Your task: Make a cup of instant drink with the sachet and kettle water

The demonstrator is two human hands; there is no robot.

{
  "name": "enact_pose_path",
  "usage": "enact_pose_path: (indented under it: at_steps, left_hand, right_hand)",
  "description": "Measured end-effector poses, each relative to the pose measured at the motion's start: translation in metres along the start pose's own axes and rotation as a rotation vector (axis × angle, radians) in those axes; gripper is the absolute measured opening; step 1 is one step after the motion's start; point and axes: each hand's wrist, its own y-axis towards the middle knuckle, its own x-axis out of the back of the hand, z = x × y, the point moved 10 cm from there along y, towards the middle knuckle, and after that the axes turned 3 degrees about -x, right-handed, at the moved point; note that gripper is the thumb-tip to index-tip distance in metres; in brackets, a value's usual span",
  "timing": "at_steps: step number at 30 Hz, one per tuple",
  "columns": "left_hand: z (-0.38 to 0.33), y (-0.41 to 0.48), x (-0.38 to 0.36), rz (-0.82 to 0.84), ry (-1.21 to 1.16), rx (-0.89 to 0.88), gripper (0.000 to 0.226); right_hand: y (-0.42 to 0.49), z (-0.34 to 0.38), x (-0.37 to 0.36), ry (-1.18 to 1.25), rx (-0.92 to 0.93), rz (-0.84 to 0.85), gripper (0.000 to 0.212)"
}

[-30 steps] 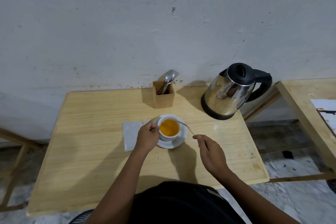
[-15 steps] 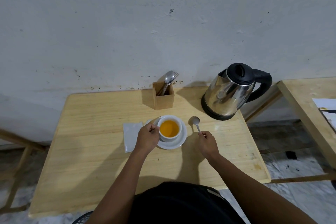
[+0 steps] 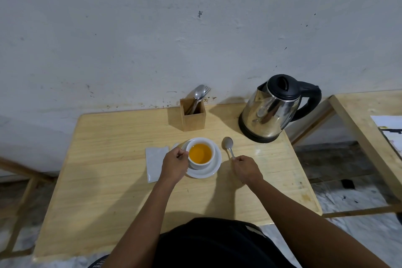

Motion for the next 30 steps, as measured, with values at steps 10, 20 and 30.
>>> enact_pose_path:
  at_steps: [10,20,30]
  left_hand:
    - [0.000,-0.001,0.001,-0.011,0.008,0.009,0.025]
    - [0.003,-0.001,0.000,-0.007,0.006,0.023,0.021]
    - [0.002,-0.002,0.000,0.003,0.022,0.045,0.020]
  right_hand:
    - [-0.007,0.000,0.019,-0.209,0.041,-0.145,0.018]
    - [-0.012,0.005,0.004,-0.246,0.137,-0.056,0.018]
    - [-0.015,0.007,0.006,-0.245,0.125,-0.079,0.021]
